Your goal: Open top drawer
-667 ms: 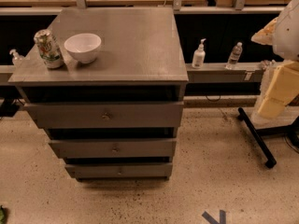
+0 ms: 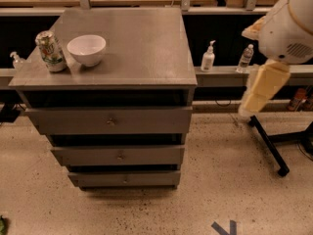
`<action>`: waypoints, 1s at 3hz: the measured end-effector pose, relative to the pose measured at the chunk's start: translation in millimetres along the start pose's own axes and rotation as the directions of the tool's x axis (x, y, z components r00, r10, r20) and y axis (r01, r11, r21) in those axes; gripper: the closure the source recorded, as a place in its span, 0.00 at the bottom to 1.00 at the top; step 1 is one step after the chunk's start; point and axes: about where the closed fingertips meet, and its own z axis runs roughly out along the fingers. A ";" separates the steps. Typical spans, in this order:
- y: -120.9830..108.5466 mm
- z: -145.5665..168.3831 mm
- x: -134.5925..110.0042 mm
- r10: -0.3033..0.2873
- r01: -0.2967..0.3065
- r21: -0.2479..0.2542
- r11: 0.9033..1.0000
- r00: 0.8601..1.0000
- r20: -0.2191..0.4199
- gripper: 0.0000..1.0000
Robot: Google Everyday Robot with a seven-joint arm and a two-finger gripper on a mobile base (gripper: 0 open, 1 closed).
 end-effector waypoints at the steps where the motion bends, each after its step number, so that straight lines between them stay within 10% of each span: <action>1: -45.5 59.3 -53.5 -0.062 0.055 0.058 0.997 0.989 0.135 0.00; 3: -43.0 81.0 -55.8 -0.081 0.070 0.067 0.995 0.983 0.167 0.00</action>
Offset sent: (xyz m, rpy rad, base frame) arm 0.0633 0.0463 -0.0197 0.0799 -0.0799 0.0805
